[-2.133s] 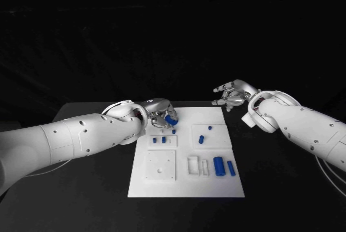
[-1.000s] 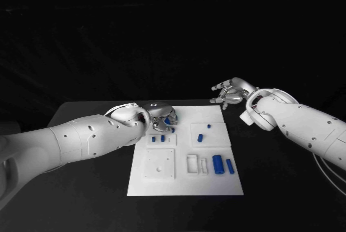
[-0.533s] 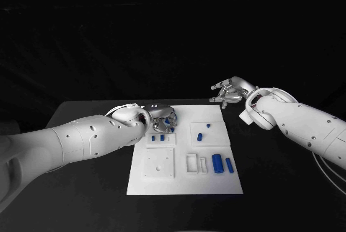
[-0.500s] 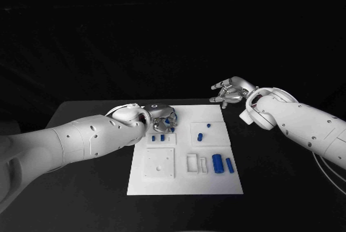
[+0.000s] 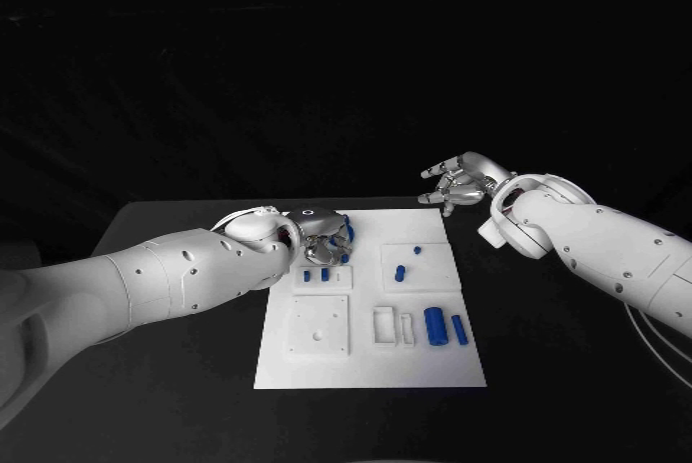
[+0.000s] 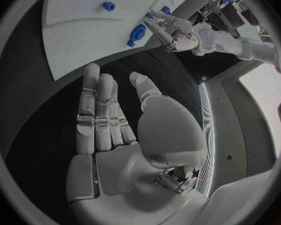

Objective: Assemble the parts on the task board

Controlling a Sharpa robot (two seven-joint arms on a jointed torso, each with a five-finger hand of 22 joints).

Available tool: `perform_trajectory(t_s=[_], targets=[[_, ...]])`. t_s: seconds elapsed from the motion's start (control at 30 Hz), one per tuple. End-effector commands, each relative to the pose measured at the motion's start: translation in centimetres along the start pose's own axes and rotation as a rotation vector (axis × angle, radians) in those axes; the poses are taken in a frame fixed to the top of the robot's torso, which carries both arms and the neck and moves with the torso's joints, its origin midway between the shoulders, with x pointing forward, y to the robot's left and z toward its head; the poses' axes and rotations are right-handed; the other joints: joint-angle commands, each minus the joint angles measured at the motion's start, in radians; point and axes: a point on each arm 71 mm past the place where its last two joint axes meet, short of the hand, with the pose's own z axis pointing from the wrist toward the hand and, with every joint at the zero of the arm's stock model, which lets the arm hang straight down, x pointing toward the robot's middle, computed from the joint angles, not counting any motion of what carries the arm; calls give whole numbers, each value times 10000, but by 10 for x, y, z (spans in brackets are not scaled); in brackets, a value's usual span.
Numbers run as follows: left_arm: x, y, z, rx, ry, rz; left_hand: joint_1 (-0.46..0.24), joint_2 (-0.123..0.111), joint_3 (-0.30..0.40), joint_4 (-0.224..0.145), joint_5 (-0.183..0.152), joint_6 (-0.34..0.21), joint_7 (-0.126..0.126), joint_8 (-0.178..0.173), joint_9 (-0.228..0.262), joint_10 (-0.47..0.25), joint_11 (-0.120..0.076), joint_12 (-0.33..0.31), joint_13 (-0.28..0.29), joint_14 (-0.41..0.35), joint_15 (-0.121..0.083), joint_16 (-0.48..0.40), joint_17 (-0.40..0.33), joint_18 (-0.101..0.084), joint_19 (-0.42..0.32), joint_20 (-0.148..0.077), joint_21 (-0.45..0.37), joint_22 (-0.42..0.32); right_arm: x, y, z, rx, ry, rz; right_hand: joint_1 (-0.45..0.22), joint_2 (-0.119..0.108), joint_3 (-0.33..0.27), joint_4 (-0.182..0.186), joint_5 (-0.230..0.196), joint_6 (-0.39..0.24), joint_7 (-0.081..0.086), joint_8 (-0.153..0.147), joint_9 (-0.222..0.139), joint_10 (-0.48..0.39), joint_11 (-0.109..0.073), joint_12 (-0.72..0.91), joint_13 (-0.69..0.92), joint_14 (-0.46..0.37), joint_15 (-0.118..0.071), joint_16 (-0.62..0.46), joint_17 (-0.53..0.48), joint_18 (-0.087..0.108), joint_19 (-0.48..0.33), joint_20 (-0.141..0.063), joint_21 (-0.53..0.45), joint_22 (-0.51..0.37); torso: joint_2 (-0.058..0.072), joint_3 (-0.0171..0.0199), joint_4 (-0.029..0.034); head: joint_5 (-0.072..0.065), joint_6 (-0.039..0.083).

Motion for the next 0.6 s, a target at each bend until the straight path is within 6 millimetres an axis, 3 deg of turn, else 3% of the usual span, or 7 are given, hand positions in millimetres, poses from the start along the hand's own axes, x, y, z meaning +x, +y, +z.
perform_trajectory(t_s=[0.03, 0.6], targets=[[3, -2, 1, 88, 204, 14, -68, 116, 91, 29, -84, 108, -26, -43, -17, 134, -24, -64, -9, 22, -59, 77, 7, 143, 17, -84, 92, 231, 1, 2, 0, -140, 58, 24, 47, 33, -14, 48, -65, 36, 7, 5, 11, -22, 33, 64, -15, 25, 12, -61, -2, -81, 71, 30, 26, -13, 6, 1, -1, 0, -10], [5, -4, 3, 103, 173, -20, -121, 17, 125, 44, -160, -328, -49, -45, -27, 164, -29, -60, -8, 48, -57, 90, -38, 96, -30, -114, 244, 203, 2, 3, 0, -160, 100, 39, 84, 43, 35, 4, 14, 100, 5, 7, 14, -26, 28, 65, -43, 23, 8, -67, -3, -82, 73, 25, 41, -74, -6, -1, 1, 11, -18]])
